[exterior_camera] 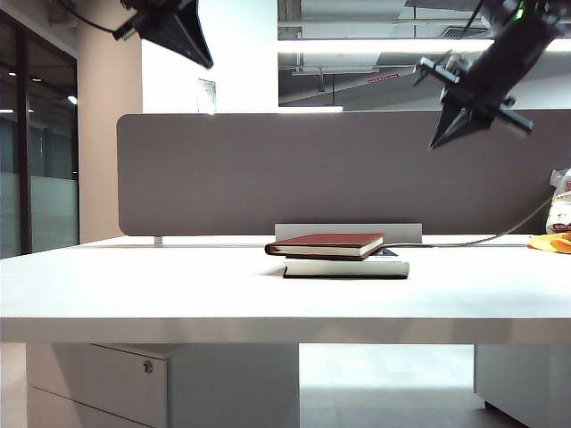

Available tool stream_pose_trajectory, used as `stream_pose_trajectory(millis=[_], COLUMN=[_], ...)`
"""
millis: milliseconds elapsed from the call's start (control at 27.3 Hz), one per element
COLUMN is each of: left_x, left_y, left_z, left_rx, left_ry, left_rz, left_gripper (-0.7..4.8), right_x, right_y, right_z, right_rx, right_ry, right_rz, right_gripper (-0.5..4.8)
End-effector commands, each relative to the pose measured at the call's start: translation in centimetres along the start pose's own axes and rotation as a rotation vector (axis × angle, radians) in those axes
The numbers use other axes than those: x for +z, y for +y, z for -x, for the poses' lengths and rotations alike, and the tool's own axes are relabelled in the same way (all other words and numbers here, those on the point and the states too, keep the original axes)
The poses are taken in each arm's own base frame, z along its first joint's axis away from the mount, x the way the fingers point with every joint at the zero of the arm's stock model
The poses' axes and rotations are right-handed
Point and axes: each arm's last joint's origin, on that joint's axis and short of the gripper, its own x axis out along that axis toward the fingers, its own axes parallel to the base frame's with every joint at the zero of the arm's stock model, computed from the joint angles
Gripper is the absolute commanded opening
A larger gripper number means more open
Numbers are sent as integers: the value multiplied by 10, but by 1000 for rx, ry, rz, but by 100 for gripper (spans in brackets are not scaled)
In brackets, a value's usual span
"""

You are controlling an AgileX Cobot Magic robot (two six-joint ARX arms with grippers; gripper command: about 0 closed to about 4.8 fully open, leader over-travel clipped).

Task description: Pick up the red book and place it on top of the black book.

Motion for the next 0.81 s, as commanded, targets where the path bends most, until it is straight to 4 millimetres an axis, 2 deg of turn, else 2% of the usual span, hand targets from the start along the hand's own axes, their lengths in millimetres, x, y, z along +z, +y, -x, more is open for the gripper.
stream_pose_trajectory(millis=[37,220,622,805], left_x=[2,6,5,3], left_y=[-6,-15,-28,-34], left_z=[15,35,72,89], left_rx=[0,5,68,137], left_ry=[-27,-68,-101,-101], left_rz=[0,-14,-29,-25], left_gripper=[-5,-5,-5,-5], right_x=[5,7,2,0], right_y=[8,17,32,37], right_z=[25,55,96,122], right_rx=[-18,-22,-47,-69], right_ry=[-35,-63,-69,-90], right_rz=[34,49,114,131], right_gripper=[-7,-6,-6,-6])
